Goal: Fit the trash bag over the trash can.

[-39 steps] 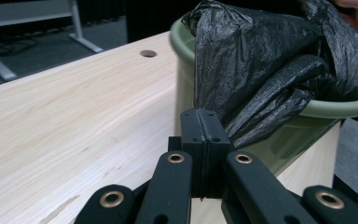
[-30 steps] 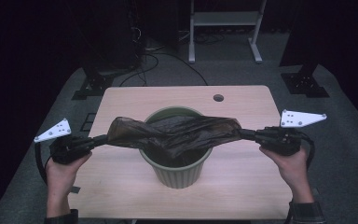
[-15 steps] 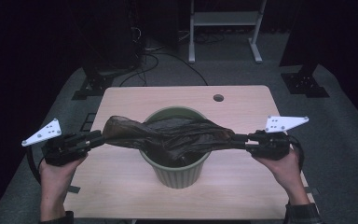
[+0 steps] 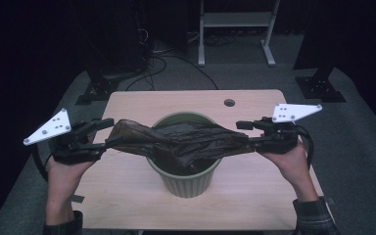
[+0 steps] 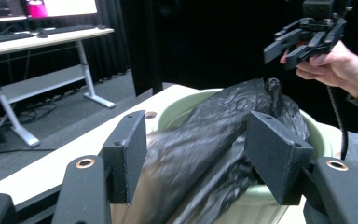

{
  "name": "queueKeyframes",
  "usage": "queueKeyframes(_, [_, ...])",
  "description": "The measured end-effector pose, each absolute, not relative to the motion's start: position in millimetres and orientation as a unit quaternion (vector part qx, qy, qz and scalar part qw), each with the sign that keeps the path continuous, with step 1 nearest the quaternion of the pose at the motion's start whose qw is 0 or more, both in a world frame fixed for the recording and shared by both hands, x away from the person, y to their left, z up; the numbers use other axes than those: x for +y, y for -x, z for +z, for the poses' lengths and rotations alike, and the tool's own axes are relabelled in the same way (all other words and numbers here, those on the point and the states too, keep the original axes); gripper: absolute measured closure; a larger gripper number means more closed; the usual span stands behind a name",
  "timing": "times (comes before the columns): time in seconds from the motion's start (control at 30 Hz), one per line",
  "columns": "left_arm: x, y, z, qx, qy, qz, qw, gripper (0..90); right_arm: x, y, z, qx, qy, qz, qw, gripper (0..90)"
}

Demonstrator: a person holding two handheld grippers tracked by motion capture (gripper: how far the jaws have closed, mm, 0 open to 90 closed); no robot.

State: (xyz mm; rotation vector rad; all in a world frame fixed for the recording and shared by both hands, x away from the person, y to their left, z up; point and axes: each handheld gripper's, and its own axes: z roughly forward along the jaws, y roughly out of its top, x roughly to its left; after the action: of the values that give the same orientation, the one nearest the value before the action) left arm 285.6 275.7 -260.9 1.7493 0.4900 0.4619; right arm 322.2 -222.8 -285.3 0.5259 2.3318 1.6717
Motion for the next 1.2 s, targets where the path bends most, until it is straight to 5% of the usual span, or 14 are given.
queueKeyframes(0.47, [228,-309,-268,0.187,-0.776,0.176,0.577,38.0,-189,-356,-299,0.817,-0.182,0.539,0.098,58.2])
queueKeyframes(0.7, [208,-315,-264,0.172,-0.787,0.171,0.568,37.1,-184,-366,-302,0.811,-0.189,0.544,0.105,87.5])
queueKeyframes(1.2, [154,-339,-257,0.149,-0.820,0.172,0.526,36.7,-170,-377,-289,0.792,-0.177,0.578,0.080,89.7])
